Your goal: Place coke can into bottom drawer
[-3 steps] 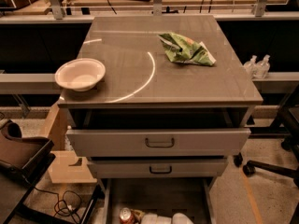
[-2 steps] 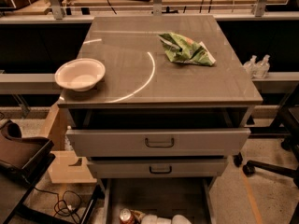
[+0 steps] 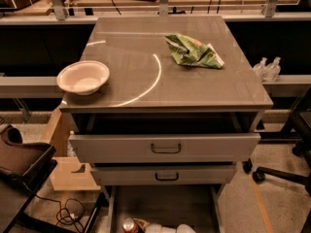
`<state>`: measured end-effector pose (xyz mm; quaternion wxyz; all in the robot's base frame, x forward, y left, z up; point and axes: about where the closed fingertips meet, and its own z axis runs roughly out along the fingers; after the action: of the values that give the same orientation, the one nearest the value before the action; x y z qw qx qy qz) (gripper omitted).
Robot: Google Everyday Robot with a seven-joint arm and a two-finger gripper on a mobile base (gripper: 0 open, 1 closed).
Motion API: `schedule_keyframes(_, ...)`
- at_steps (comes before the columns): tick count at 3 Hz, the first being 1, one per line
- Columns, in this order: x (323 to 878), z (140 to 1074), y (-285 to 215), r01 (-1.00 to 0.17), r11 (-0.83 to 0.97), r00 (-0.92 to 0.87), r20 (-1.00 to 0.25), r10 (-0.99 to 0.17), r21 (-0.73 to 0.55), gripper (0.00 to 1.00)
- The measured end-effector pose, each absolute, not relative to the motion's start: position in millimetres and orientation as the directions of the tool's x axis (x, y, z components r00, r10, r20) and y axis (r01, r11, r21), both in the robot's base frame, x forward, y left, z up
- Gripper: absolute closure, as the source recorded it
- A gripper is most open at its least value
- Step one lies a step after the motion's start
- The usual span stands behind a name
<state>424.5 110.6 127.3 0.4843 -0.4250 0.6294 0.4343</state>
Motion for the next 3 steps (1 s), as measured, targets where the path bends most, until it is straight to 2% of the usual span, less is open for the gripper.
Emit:
schedule_keyframes(1, 422.9, 127.3, 111.9, -0.956, 0.26, -0.172, -0.979, -0.112, 0.139, 0.83)
schedule_keyframes(3, 419.6, 126.6, 115.3, -0.956, 0.256, -0.176, -0.978, -0.107, 0.144, 0.36)
